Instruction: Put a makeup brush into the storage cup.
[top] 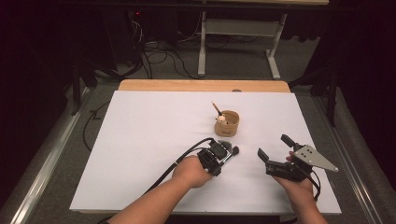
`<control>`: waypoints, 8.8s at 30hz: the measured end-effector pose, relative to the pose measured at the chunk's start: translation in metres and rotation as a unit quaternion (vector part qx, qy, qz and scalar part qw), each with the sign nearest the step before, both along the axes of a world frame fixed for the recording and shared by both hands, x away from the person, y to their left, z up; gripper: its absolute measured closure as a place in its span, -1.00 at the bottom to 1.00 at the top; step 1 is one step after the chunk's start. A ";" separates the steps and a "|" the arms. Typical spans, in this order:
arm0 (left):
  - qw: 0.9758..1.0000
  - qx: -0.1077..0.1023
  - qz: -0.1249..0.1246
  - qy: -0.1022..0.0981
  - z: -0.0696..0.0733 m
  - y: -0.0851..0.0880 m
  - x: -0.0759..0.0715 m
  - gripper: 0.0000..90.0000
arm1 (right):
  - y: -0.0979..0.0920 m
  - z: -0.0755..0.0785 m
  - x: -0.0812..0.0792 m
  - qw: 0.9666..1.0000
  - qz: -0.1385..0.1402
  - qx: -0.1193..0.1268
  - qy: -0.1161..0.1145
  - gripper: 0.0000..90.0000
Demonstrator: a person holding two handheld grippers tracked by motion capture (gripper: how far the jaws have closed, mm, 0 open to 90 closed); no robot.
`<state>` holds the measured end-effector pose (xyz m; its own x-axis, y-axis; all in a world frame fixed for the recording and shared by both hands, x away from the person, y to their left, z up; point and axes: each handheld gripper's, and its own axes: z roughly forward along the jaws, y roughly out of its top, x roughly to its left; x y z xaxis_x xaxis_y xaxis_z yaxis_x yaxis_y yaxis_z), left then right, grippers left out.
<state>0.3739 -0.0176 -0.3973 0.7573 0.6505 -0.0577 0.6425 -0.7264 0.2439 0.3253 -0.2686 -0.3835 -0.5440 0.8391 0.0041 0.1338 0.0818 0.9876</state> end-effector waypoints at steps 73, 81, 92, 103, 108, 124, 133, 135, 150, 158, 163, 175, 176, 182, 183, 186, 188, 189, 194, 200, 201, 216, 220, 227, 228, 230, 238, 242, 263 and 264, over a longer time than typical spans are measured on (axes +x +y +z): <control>0.997 -0.026 0.071 0.005 0.016 0.133 -0.008 0.77 | 0.002 -0.001 -0.001 1.000 -0.005 -0.002 0.001 -0.92; 0.996 -0.042 0.085 0.003 0.014 0.144 -0.008 0.77 | 0.002 -0.001 0.000 1.000 -0.002 -0.007 0.000 -0.92; 0.991 -0.091 0.093 -0.028 0.023 0.157 -0.007 0.77 | 0.002 0.000 -0.001 1.000 -0.002 -0.003 -0.008 -0.92; 0.982 -0.141 0.113 -0.061 0.021 0.165 -0.006 0.77 | 0.002 0.001 -0.003 1.000 -0.007 0.000 -0.003 -0.92; 0.977 -0.157 0.128 -0.072 0.018 0.171 -0.002 0.77 | 0.002 0.000 -0.002 1.000 -0.005 -0.003 -0.007 -0.92; 0.959 -0.219 0.125 -0.130 0.001 0.178 -0.005 0.77 | 0.003 0.000 -0.002 1.000 -0.005 -0.006 -0.008 -0.92; 0.942 -0.244 0.147 -0.176 -0.007 0.182 -0.011 0.77 | 0.003 0.000 -0.003 1.000 -0.005 -0.007 -0.007 -0.92; 0.940 -0.248 0.149 -0.183 -0.008 0.182 -0.011 0.77 | 0.002 0.000 -0.002 1.000 -0.007 -0.007 -0.009 -0.92; 0.917 -0.301 0.150 -0.213 -0.022 0.186 -0.017 0.76 | 0.004 -0.001 -0.003 1.000 -0.005 -0.005 -0.006 -0.92; 0.907 -0.323 0.156 -0.219 -0.030 0.189 -0.019 0.77 | 0.004 -0.002 -0.001 1.000 -0.004 -0.008 -0.004 -0.92; 0.899 -0.335 0.159 -0.233 -0.031 0.193 -0.023 0.77 | 0.005 -0.003 -0.001 1.000 -0.006 -0.009 -0.003 -0.92; 0.883 -0.359 0.152 -0.262 -0.028 0.197 -0.033 0.77 | 0.008 -0.004 0.000 1.000 -0.003 -0.014 -0.001 -0.92; 0.882 -0.359 0.152 -0.265 -0.028 0.197 -0.034 0.77 | 0.008 -0.005 0.001 1.000 -0.003 -0.017 -0.002 -0.92; 0.871 -0.372 0.150 -0.283 -0.026 0.202 -0.037 0.77 | 0.013 -0.006 0.000 1.000 -0.002 -0.020 0.002 -0.92; 0.870 -0.376 0.150 -0.282 -0.026 0.201 -0.038 0.77 | 0.013 -0.006 0.000 1.000 -0.004 -0.021 0.004 -0.92; 0.867 -0.381 0.151 -0.284 -0.025 0.201 -0.038 0.77 | 0.015 -0.007 0.001 1.000 -0.002 -0.025 0.005 -0.92; 0.865 -0.384 0.150 -0.285 -0.024 0.202 -0.038 0.77 | 0.016 -0.008 0.001 1.000 0.001 -0.027 0.007 -0.92; 0.865 -0.386 0.149 -0.286 -0.024 0.202 -0.038 0.77 | 0.016 -0.008 0.001 1.000 0.001 -0.025 0.009 -0.92; 0.860 -0.394 0.148 -0.288 -0.023 0.203 -0.038 0.77 | 0.018 -0.009 0.002 1.000 0.000 -0.023 0.011 -0.92; 0.857 -0.398 0.146 -0.292 -0.022 0.204 -0.038 0.76 | 0.027 0.004 0.004 1.000 0.005 -0.016 -0.002 -0.92; 0.857 -0.398 0.144 -0.293 -0.022 0.204 -0.038 0.76 | 0.029 0.007 0.005 1.000 0.003 -0.017 -0.003 -0.91; 0.859 -0.394 0.137 -0.296 -0.022 0.202 -0.039 0.76 | 0.069 0.020 0.042 0.999 0.008 -0.034 0.009 -0.85; 0.858 -0.399 0.136 -0.293 -0.022 0.201 -0.041 0.76 | 0.074 0.017 0.040 0.999 0.016 -0.031 0.009 -0.85; 0.856 -0.404 0.128 -0.296 -0.020 0.197 -0.043 0.77 | 0.073 0.007 0.030 0.999 0.020 -0.024 0.021 -0.85; 0.856 -0.404 0.129 -0.296 -0.020 0.197 -0.043 0.76 | 0.073 0.006 0.030 0.999 0.023 -0.028 0.020 -0.85; 0.855 -0.407 0.128 -0.296 -0.020 0.197 -0.042 0.77 | 0.075 0.005 0.030 0.999 0.026 -0.026 0.019 -0.84; 0.854 -0.414 0.117 -0.294 -0.018 0.193 -0.044 0.76 | 0.082 0.007 0.024 0.999 0.044 -0.013 0.022 -0.80; 0.863 -0.399 0.101 -0.293 -0.013 0.186 -0.040 0.76 | 0.085 0.008 0.022 0.998 0.051 -0.007 0.024 -0.79; 0.861 -0.416 0.079 -0.282 -0.017 0.145 -0.031 0.76 | 0.084 0.009 0.019 0.998 0.059 -0.001 0.022 -0.76; 0.861 -0.417 0.079 -0.281 -0.018 0.146 -0.032 0.76 | 0.085 0.009 0.019 0.998 0.058 -0.002 0.022 -0.76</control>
